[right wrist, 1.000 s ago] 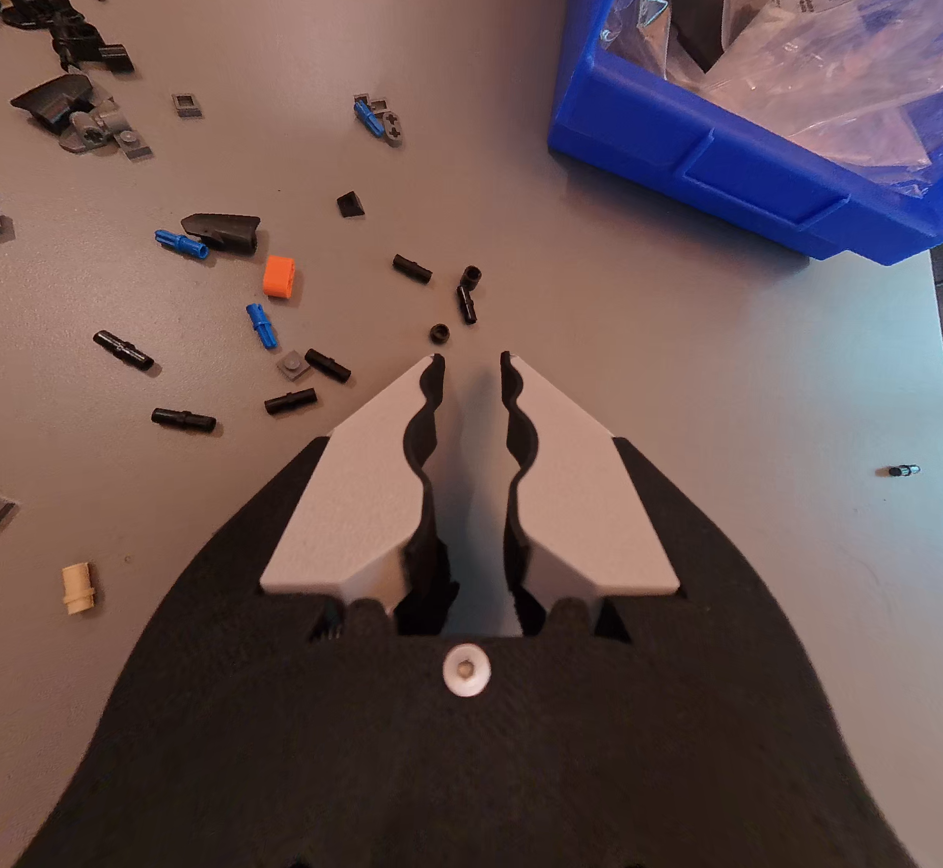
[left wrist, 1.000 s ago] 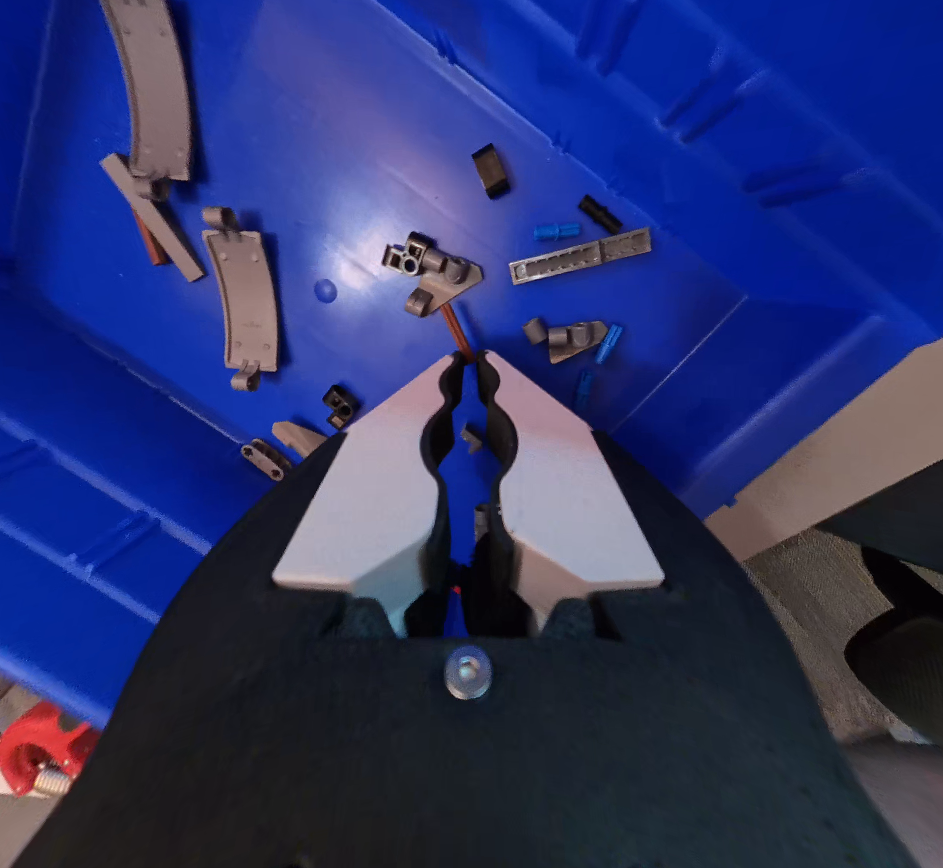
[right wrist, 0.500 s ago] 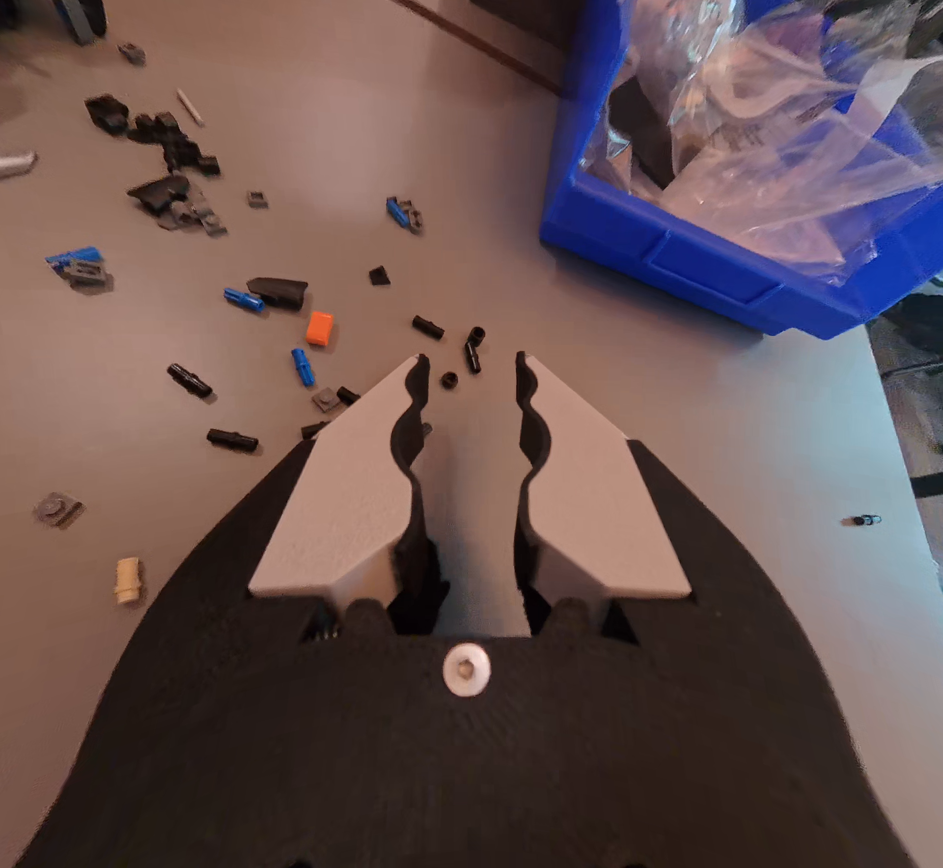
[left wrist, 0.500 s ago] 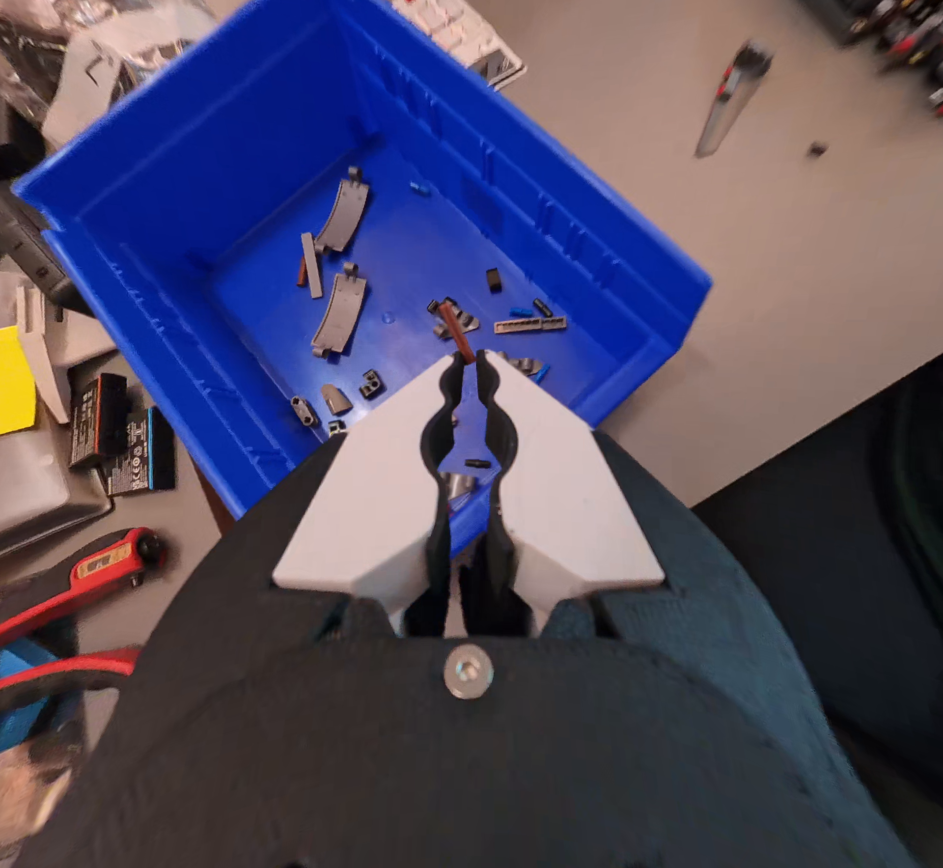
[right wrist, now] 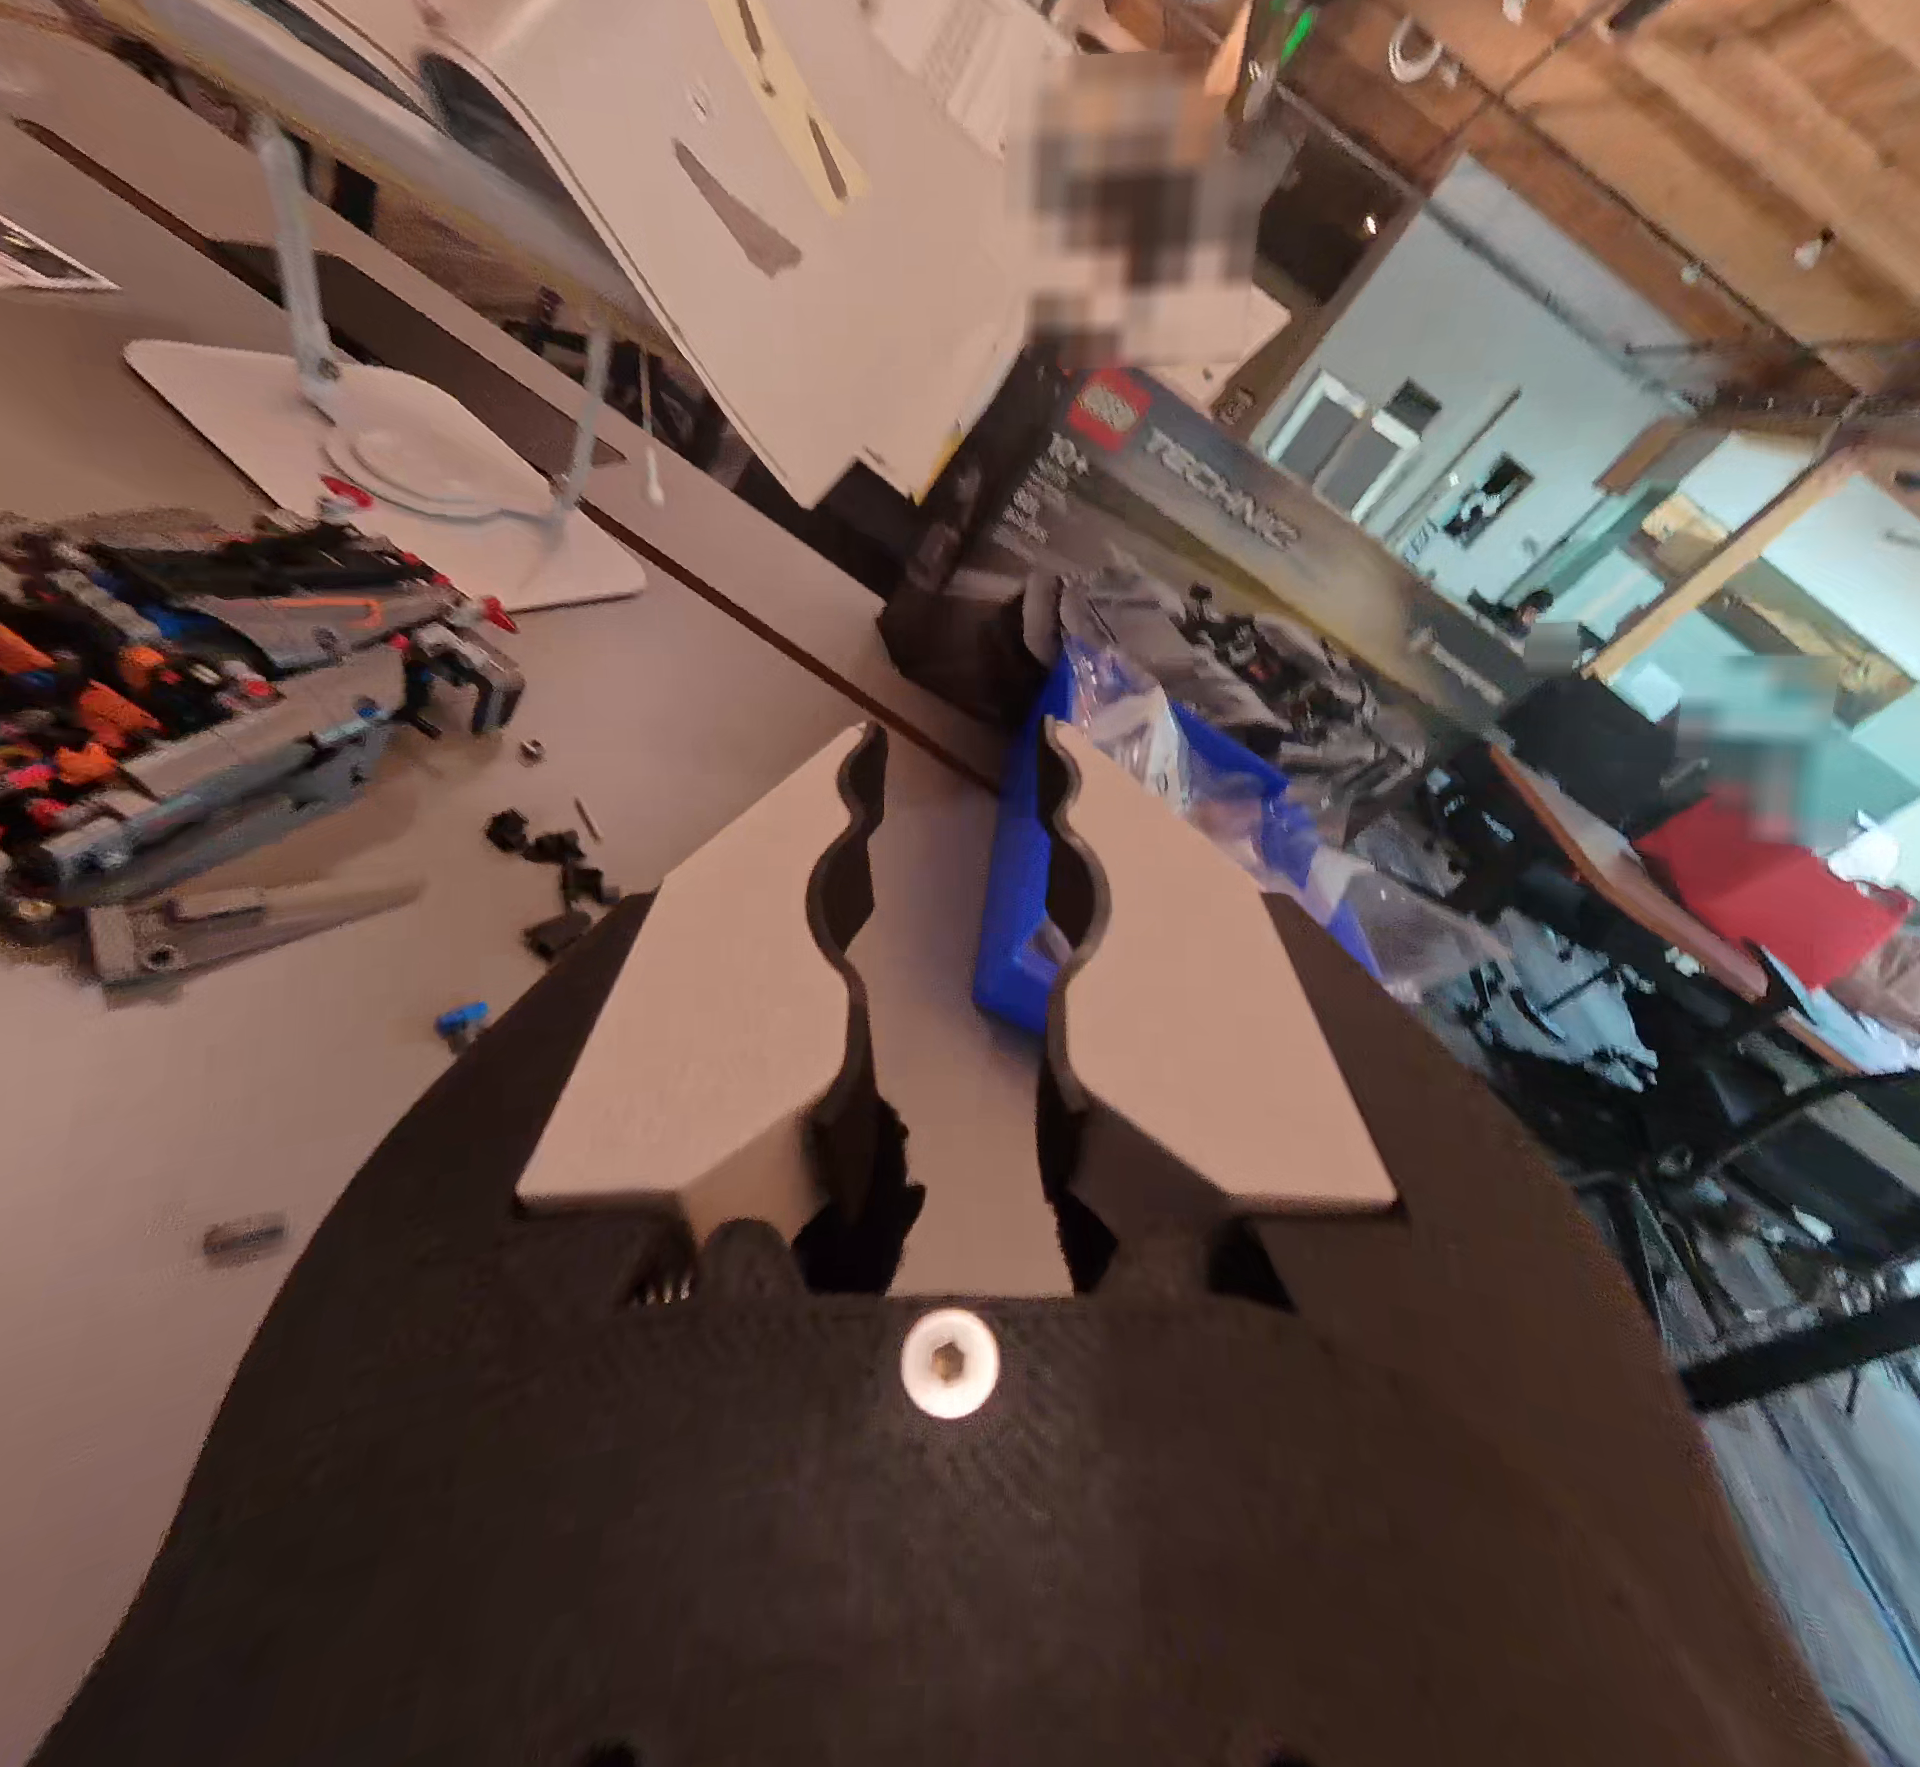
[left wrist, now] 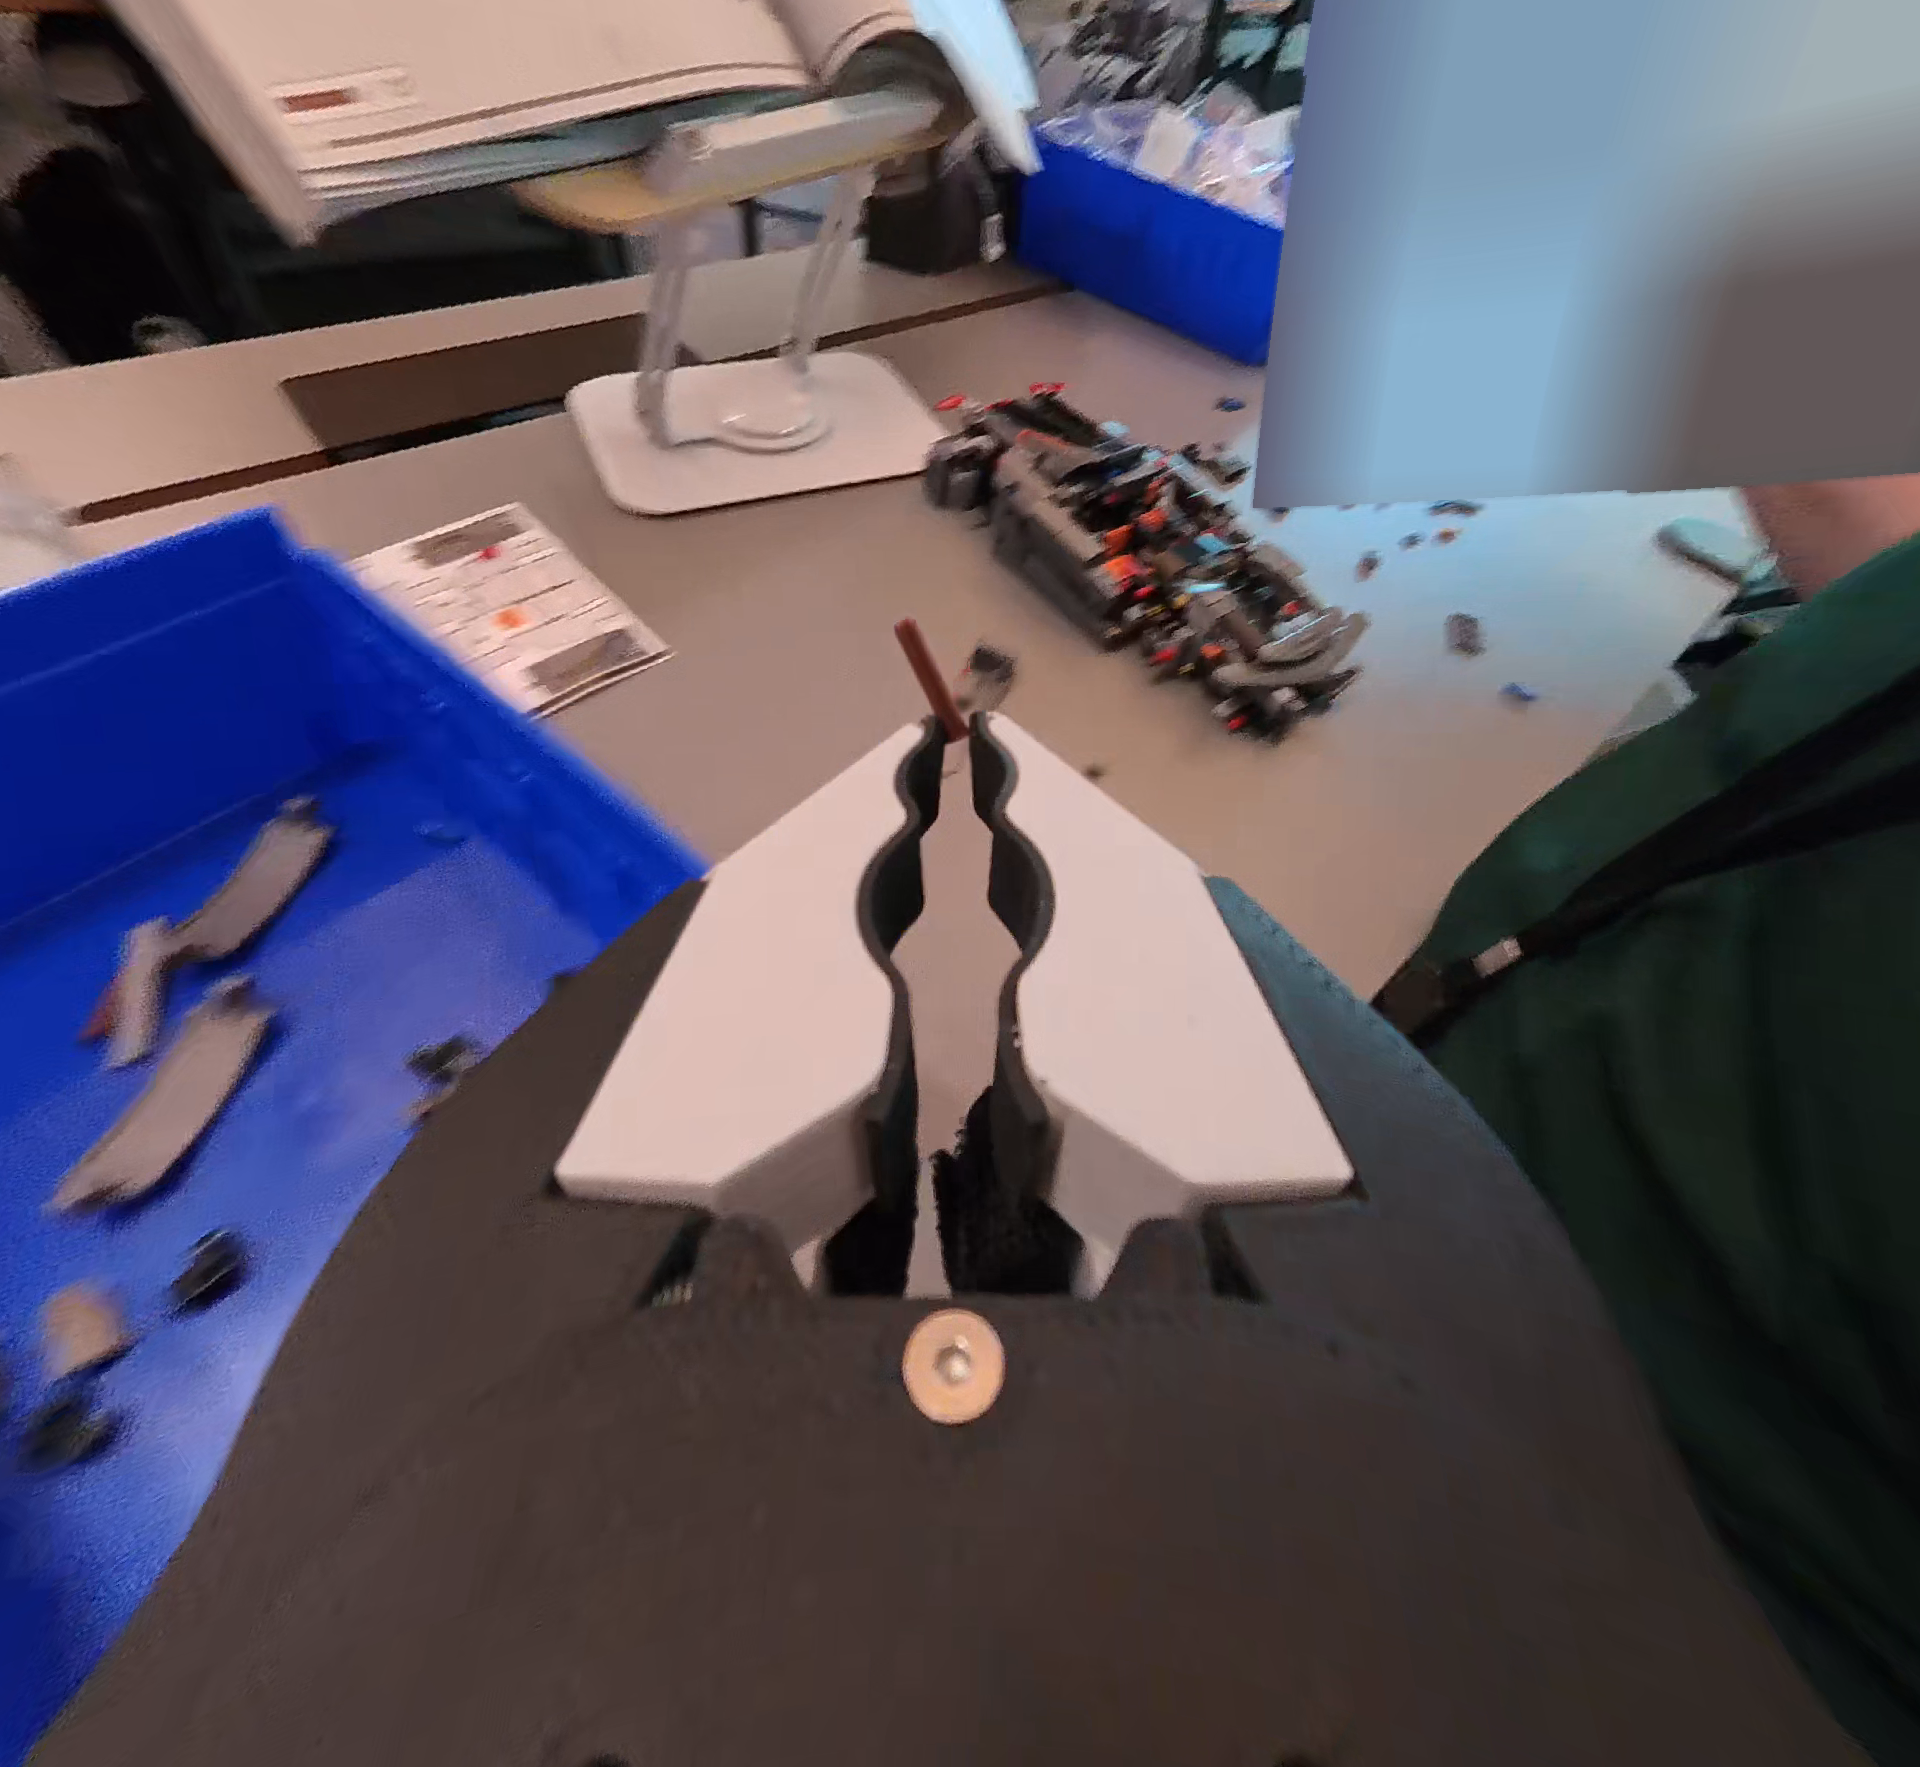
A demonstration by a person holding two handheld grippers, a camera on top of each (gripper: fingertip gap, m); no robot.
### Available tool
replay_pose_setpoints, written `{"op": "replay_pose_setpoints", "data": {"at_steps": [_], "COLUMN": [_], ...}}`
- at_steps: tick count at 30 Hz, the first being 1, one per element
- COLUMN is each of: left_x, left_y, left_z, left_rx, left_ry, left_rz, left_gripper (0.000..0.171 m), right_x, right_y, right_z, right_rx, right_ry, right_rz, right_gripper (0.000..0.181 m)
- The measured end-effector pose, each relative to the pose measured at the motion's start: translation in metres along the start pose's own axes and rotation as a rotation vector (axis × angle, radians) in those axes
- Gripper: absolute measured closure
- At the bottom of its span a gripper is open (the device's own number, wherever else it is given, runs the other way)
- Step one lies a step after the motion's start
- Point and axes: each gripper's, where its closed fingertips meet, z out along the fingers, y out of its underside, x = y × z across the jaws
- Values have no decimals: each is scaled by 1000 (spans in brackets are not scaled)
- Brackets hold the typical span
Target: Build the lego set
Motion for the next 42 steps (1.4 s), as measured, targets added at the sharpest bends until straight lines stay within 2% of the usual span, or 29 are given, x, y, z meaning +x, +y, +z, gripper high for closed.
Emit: {"op": "replay_pose_setpoints", "data": {"at_steps": [5,8,11,15,17,21,26,31,38,42], "left_x": [48,72,96,124,136,153,164,166,158,153], "left_y": [-10,-17,-25,-27,-26,-24,-11,5,40,48], "left_z": [50,81,111,148,162,174,179,175,163,159], "left_rx": [57,99,169,243,262,284,261,262,214,205], "left_ry": [154,239,334,472,524,602,639,629,585,591], "left_rz": [-5,-51,-151,-332,-400,-495,-583,-686,-805,-853], "left_gripper": [168,169,169,168,168,168,168,168,168,168], "right_x": [-57,-110,-175,-250,-276,-297,-302,-313,-350,-361], "right_y": [-44,-66,-84,-106,-112,-113,-105,-95,-79,-75], "right_z": [-1,-6,-13,-24,-27,-26,-25,-32,-43,-43], "right_rx": [112,193,252,309,328,331,302,275,206,175], "right_ry": [-156,-321,-517,-688,-724,-730,-709,-708,-814,-865], "right_rz": [-9,47,103,50,-36,-101,-106,-148,-233,-247], "right_gripper": [154,155,155,153,154,155,162,165,170,171]}}
